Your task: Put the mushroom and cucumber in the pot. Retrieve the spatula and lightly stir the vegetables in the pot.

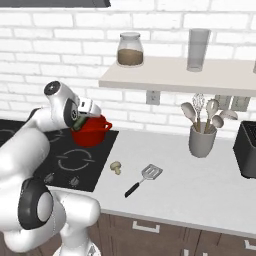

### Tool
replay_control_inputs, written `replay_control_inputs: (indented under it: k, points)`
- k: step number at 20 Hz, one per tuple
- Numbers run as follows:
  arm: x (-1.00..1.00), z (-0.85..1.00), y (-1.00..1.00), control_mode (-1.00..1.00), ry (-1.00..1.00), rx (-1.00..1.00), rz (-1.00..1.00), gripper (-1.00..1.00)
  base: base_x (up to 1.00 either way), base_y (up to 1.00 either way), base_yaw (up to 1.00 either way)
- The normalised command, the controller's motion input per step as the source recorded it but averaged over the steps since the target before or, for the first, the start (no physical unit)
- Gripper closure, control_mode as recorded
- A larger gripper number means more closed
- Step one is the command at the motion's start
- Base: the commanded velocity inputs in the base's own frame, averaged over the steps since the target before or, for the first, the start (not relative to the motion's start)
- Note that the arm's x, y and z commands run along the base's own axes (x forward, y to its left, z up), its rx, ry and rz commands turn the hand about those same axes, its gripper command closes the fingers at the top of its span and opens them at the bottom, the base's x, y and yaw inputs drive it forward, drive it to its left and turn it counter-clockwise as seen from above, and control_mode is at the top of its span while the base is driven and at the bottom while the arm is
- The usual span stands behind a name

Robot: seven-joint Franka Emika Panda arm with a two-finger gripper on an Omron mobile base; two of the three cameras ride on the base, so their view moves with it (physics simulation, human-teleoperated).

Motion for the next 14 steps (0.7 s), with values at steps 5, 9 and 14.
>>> replay_control_inputs:
  k: [5, 9, 14]
  points:
    - [0.56, -0.04, 0.35, -1.00, -0.03, -0.03, 0.00, 1.00, 0.00, 0.00, 0.00]
    - [0.54, -0.08, 0.29, -1.00, 0.00, 0.00, 0.00, 1.00, 0.00, 0.00, 0.00]
    - [0.53, -0.25, 0.25, -1.00, 0.01, 0.00, 0.00, 1.00, 0.00, 0.00, 0.00]
